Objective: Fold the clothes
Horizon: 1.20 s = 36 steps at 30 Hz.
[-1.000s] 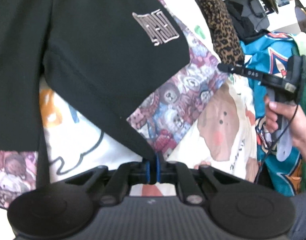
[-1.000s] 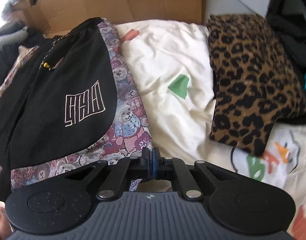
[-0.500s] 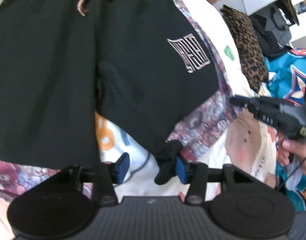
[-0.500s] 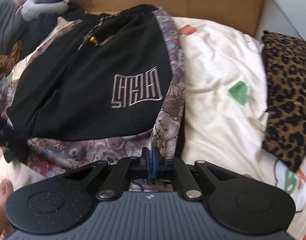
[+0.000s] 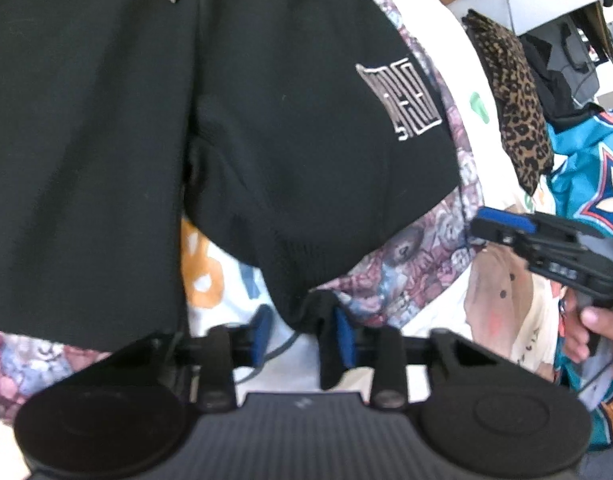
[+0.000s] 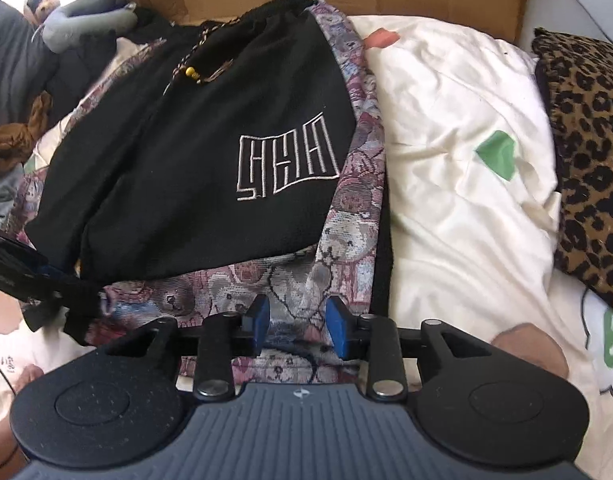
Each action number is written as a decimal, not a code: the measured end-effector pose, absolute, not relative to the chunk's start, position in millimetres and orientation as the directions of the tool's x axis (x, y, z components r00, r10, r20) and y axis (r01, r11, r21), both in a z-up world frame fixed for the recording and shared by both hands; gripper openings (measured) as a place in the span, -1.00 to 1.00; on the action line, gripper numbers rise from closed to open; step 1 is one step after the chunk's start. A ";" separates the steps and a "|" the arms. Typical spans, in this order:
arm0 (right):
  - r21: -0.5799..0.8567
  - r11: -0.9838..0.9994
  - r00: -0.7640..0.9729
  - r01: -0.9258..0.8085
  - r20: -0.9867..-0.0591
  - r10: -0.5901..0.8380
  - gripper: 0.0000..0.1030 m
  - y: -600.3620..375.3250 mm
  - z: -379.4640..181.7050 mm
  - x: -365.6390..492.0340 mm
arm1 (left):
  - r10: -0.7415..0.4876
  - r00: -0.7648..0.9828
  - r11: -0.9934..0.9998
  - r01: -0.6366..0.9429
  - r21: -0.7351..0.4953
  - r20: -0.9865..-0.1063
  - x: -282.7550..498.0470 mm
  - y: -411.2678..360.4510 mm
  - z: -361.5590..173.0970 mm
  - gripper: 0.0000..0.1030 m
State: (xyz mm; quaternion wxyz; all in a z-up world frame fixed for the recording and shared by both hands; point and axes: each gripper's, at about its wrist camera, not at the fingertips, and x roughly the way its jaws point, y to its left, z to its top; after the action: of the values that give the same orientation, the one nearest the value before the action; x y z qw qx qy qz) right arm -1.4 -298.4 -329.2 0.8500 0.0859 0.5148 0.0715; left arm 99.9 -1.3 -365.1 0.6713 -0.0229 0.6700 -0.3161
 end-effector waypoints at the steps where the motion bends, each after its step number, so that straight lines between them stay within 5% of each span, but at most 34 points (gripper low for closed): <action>1: 0.224 0.974 0.466 -0.022 -0.860 0.209 -0.26 -301.1 -326.8 -3.8 | -0.456 -0.103 0.800 0.387 -0.458 -0.884 99.8 -1.3 -368.1 -0.53; 18: 0.263 0.963 0.503 0.056 -0.841 0.201 -0.27 -338.2 -318.4 -5.2 | -0.456 -0.108 0.800 0.385 -0.460 -0.883 99.6 6.6 -370.2 -0.58; 25: 0.533 0.809 0.516 0.250 -0.780 0.354 -0.27 -365.4 -351.4 2.8 | -0.456 -0.111 0.802 0.378 -0.462 -0.883 99.9 6.0 -372.2 -0.56; 36: 0.647 0.659 0.551 0.383 -0.733 0.399 -0.62 -386.3 -382.4 7.9 | -0.453 -0.111 0.800 0.387 -0.458 -0.885 99.0 5.8 -373.5 -0.54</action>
State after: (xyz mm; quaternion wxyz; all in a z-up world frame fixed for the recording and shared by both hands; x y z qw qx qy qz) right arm 7.9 -386.3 -382.4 0.7778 0.4127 0.4739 0.0053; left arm 99.0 5.8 -373.5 0.6661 -0.0244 0.6756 -0.3150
